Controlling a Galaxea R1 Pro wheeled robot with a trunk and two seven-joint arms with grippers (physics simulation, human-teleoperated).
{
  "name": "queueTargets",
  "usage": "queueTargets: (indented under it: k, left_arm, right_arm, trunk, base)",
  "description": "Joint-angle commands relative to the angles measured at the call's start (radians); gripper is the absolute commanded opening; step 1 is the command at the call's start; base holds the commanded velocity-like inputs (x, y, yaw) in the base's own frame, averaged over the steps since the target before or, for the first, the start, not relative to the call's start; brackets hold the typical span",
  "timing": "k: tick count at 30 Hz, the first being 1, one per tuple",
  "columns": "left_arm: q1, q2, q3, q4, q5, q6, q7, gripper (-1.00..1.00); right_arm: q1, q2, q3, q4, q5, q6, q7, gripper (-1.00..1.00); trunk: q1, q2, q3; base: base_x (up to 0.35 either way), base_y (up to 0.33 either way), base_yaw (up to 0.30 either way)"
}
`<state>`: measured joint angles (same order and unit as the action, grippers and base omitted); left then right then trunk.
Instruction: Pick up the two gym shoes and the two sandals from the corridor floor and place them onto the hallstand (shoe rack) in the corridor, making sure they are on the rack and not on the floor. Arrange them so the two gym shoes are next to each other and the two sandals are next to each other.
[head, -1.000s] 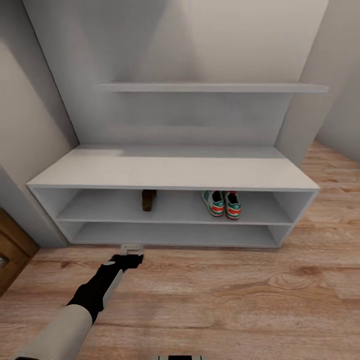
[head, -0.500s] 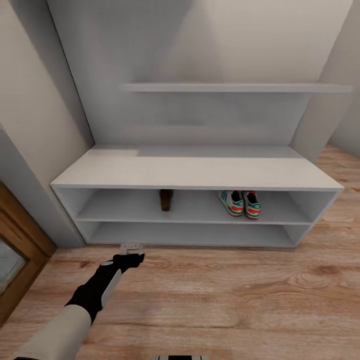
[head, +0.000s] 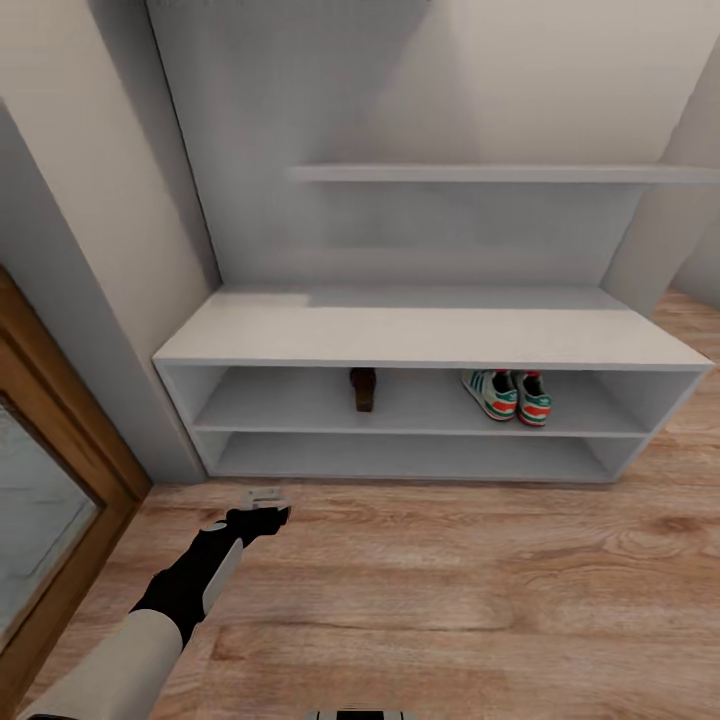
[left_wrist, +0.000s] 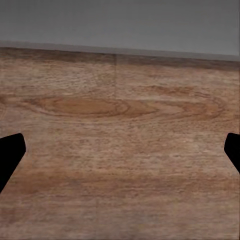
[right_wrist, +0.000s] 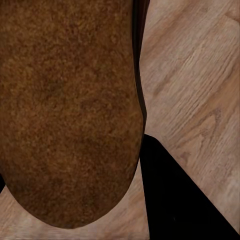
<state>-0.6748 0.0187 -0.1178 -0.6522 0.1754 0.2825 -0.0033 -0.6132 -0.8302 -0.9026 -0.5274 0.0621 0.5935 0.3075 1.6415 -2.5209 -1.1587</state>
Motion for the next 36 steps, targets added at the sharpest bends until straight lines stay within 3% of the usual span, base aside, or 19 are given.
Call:
queueTargets:
  k: [1, 10, 20, 22, 24, 27, 30, 32, 34, 36]
  left_arm:
    - [0.0, 0.001, -0.005, -0.001, 0.01, 0.004, 0.002, 1.0]
    - [0.0, 0.001, -0.005, -0.001, 0.01, 0.004, 0.002, 1.0]
    - [0.0, 0.0, -0.007, 0.003, 0.009, 0.002, 0.001, 1.0]
    - [0.001, 0.0, -0.008, 0.026, 0.007, -0.018, -0.024, 1.0]
    - [0.002, 0.0, -0.009, 0.051, 0.005, -0.058, -0.079, 1.0]
    - [0.003, 0.005, -0.01, 0.097, 0.0, -0.159, -0.253, 1.0]
    - [0.003, 0.078, -0.011, 0.145, -0.002, -0.29, -0.617, 1.0]
    - [0.003, 0.113, -0.011, 0.15, -0.001, -0.318, -0.731, 1.0]
    - [0.003, 0.133, -0.01, 0.152, -0.001, -0.336, -0.786, 1.0]
    - [0.003, 0.137, -0.01, 0.153, -0.001, -0.339, -0.795, 1.0]
  right_arm:
    - [-0.002, 0.0, -0.006, -0.002, 0.002, 0.008, 0.004, -1.0]
    - [-0.002, 0.0, -0.006, -0.002, 0.002, 0.008, 0.004, -1.0]
    - [-0.002, 0.0, -0.005, -0.002, 0.003, 0.008, 0.004, -1.0]
    - [-0.002, 0.0, -0.005, -0.002, 0.002, 0.008, 0.004, -1.0]
    - [-0.002, 0.0, -0.005, -0.002, 0.002, 0.008, 0.004, -1.0]
    - [-0.002, 0.0, -0.005, -0.002, 0.003, 0.008, 0.004, -1.0]
    - [-0.002, 0.0, -0.005, -0.001, 0.004, 0.008, 0.004, -1.0]
    - [-0.002, 0.0, -0.004, -0.001, 0.004, 0.008, 0.004, -1.0]
    - [-0.002, 0.0, -0.004, 0.0, 0.004, 0.008, 0.004, -1.0]
    - [-0.002, 0.0, -0.004, 0.0, 0.004, 0.008, 0.004, -1.0]
  trunk:
    - [-0.001, 0.0, -0.001]
    - [-0.001, 0.0, -0.001]
    - [-0.001, 0.0, -0.001]
    - [-0.001, 0.0, -0.001]
    - [-0.001, 0.0, -0.001]
    - [-0.001, 0.0, -0.001]
    - [-0.001, 0.0, -0.001]
    - [-0.001, 0.0, -0.001]
    - [-0.001, 0.0, -0.001]
    - [-0.001, 0.0, -0.001]
  base:
    - [-0.174, 0.291, 0.0]
    - [-0.15, 0.259, 0.0]
    - [-0.116, 0.055, 0.0]
    - [-0.178, 0.052, 0.0]
    - [-0.083, 0.023, 0.0]
    - [-0.034, 0.01, 0.0]
    - [-0.007, 0.002, 0.0]
    - [-0.001, 0.0, 0.0]
    - [0.0, 0.0, 0.0]
    - [0.0, 0.0, 0.0]
